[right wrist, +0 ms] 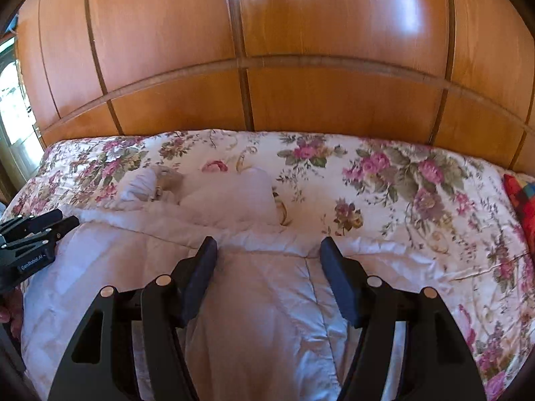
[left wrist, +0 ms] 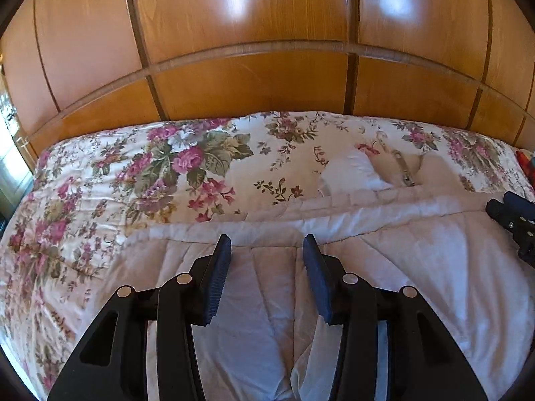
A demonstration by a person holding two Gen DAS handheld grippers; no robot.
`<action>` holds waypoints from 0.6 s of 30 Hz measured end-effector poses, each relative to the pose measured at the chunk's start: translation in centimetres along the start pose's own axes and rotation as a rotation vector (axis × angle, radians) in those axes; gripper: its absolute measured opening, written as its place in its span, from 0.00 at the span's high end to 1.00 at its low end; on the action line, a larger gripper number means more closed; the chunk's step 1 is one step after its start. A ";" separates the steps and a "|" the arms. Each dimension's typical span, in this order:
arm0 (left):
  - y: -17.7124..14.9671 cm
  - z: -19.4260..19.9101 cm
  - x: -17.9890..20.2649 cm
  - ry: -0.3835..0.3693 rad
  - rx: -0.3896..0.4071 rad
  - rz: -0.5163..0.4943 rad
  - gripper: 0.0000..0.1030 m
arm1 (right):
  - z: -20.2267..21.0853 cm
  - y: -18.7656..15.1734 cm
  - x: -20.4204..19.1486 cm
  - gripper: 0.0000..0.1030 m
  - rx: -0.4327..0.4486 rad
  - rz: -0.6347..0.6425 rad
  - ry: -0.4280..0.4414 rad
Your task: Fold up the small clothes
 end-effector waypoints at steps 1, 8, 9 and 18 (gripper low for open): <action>-0.1 -0.5 0.0 -0.001 0.002 0.003 0.57 | -0.2 -0.1 0.1 0.38 -0.001 -0.003 -0.001; -0.4 -3.0 -0.2 -0.045 0.007 0.045 0.51 | -2.5 -0.3 1.1 0.36 -0.014 -0.028 0.004; -0.5 -3.3 -0.3 -0.057 0.010 0.057 0.51 | -2.9 -0.3 1.3 0.36 -0.013 -0.040 0.013; -1.1 -3.7 -0.5 -0.109 0.036 0.090 0.50 | -3.1 -0.1 1.7 0.35 -0.021 -0.066 0.034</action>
Point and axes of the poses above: each gripper's, at about its wrist camera, not at the fingertips, and z roughly against the way its jaws point, x to its right, y to its top, the point moved 7 cm from there along -z, roughly the way its jaws point, and after that the axes turned 7 degrees about -z, right-handed, at the moved point
